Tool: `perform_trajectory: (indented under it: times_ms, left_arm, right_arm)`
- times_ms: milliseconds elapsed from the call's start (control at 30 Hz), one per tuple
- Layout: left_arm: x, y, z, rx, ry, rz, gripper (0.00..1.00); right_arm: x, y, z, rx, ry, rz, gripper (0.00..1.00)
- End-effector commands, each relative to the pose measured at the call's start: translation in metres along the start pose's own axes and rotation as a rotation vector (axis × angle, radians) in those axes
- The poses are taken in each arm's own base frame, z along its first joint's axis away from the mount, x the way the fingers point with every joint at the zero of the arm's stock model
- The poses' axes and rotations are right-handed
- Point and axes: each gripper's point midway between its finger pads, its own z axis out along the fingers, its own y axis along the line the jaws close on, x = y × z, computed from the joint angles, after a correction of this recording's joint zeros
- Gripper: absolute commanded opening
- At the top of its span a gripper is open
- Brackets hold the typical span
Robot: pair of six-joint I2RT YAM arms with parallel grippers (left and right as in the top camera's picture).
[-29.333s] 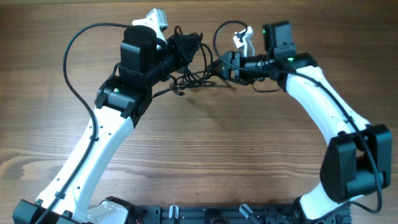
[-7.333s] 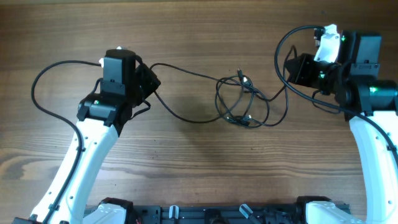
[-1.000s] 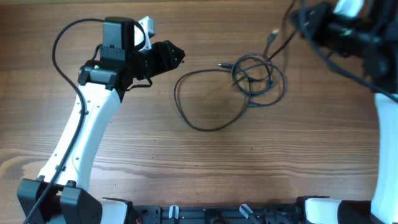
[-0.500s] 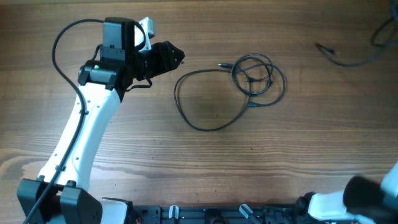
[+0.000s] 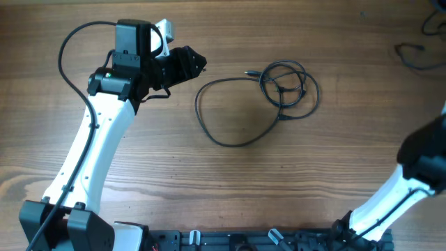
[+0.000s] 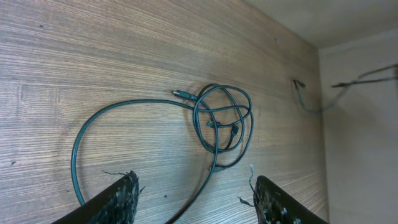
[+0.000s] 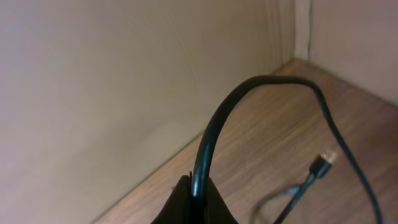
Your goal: Untangle cables
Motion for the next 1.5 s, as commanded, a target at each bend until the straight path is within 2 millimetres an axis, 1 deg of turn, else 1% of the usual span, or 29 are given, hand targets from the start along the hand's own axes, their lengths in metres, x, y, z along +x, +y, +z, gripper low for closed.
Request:
perform_trajectory:
  times_ms: [0, 33, 100, 133, 200, 300, 400, 433, 467, 533, 567, 600, 633, 667, 700, 733, 767, 800, 833, 900, 967, 1000, 1100, 1167, 1233, 1333, 1467]
  left_arm:
    - [-0.004, 0.003, 0.003, -0.022, -0.012, 0.008, 0.61]
    - [-0.004, 0.004, 0.003, -0.026, -0.014, 0.008, 0.61]
    - [-0.004, 0.004, 0.003, -0.026, -0.014, 0.008, 0.61]
    - [-0.005, 0.004, 0.003, -0.026, -0.015, 0.008, 0.61]
    - [-0.004, 0.004, 0.003, -0.026, -0.014, 0.008, 0.61]
    - [-0.004, 0.004, 0.003, -0.026, -0.014, 0.008, 0.61]
    - [-0.004, 0.004, 0.003, -0.027, -0.014, 0.008, 0.61]
    - [-0.005, 0.004, 0.003, -0.026, -0.015, 0.008, 0.61]
    - [-0.005, 0.004, 0.003, -0.027, -0.014, 0.008, 0.61]
    - [-0.005, 0.004, 0.003, -0.027, -0.014, 0.008, 0.61]
    - [-0.004, 0.004, 0.003, -0.026, -0.014, 0.008, 0.61]
    - [-0.004, 0.004, 0.003, -0.026, -0.014, 0.008, 0.61]
    - [-0.004, 0.004, 0.003, -0.026, -0.014, 0.008, 0.61]
    - [-0.005, 0.004, 0.003, -0.027, -0.014, 0.008, 0.61]
    - [-0.004, 0.004, 0.003, -0.026, -0.014, 0.008, 0.61]
    - [-0.005, 0.004, 0.003, -0.027, -0.014, 0.008, 0.61]
    - [-0.005, 0.004, 0.003, -0.026, -0.015, 0.008, 0.61]
    - [-0.005, 0.004, 0.003, -0.026, -0.015, 0.008, 0.61]
    - [-0.005, 0.004, 0.003, -0.028, -0.017, 0.009, 0.61]
    - [-0.007, 0.008, 0.003, -0.050, -0.030, 0.009, 0.61]
    - [-0.010, 0.012, 0.002, -0.076, -0.046, 0.007, 0.61]
    - [-0.011, 0.014, 0.002, -0.086, -0.052, 0.002, 0.61]
    - [-0.012, 0.016, 0.002, -0.097, -0.060, -0.011, 0.61]
    - [-0.013, 0.017, 0.002, -0.103, -0.064, -0.022, 0.61]
    - [-0.014, 0.020, 0.001, -0.118, -0.069, -0.023, 0.61]
    - [-0.014, 0.023, 0.001, -0.131, -0.070, -0.028, 0.61]
    - [-0.016, 0.031, -0.002, -0.160, -0.081, -0.047, 0.61]
  right_arm:
    - [0.055, -0.009, 0.052, 0.028, 0.095, -0.021, 0.07]
    - [0.067, -0.010, 0.059, 0.031, 0.119, -0.022, 0.23]
    - [0.092, -0.009, 0.069, 0.033, 0.177, -0.031, 0.83]
    - [0.100, -0.007, 0.070, 0.031, 0.200, -0.059, 1.00]
    - [0.104, -0.002, 0.069, 0.027, 0.214, -0.084, 1.00]
    - [0.097, 0.005, 0.056, 0.019, 0.221, -0.086, 1.00]
    - [0.086, 0.018, 0.031, -0.017, 0.239, -0.082, 1.00]
    - [0.078, 0.024, 0.015, -0.024, 0.242, -0.081, 1.00]
    - [0.072, 0.028, 0.003, -0.031, 0.244, -0.081, 1.00]
    - [0.066, 0.040, -0.024, -0.065, 0.269, -0.075, 1.00]
    - [0.065, 0.046, -0.039, -0.089, 0.291, -0.070, 1.00]
    - [0.067, 0.055, -0.058, -0.125, 0.329, -0.061, 1.00]
    - [0.070, 0.061, -0.072, -0.153, 0.362, -0.052, 1.00]
    - [0.073, 0.065, -0.082, -0.171, 0.389, -0.045, 1.00]
    - [0.081, 0.071, -0.098, -0.201, 0.442, -0.031, 1.00]
    - [0.087, 0.076, -0.107, -0.222, 0.477, -0.022, 1.00]
    - [0.099, 0.084, -0.120, -0.258, 0.539, -0.013, 1.00]
    - [0.110, 0.092, -0.129, -0.296, 0.591, -0.024, 1.00]
    - [0.119, 0.098, -0.135, -0.328, 0.630, -0.037, 0.99]
    - [0.144, 0.113, -0.147, -0.380, 0.715, -0.084, 0.98]
    - [0.169, 0.125, -0.154, -0.400, 0.780, -0.132, 0.96]
    - [0.181, 0.132, -0.157, -0.414, 0.807, -0.159, 0.93]
    - [0.217, 0.147, -0.162, -0.406, 0.873, -0.226, 0.91]
    - [0.238, 0.151, -0.164, -0.380, 0.905, -0.269, 0.90]
    - [0.267, 0.154, -0.165, -0.336, 0.939, -0.330, 0.87]
    - [0.293, 0.150, -0.160, -0.248, 0.959, -0.324, 0.85]
    - [0.321, 0.147, -0.155, -0.225, 0.986, -0.303, 0.76]
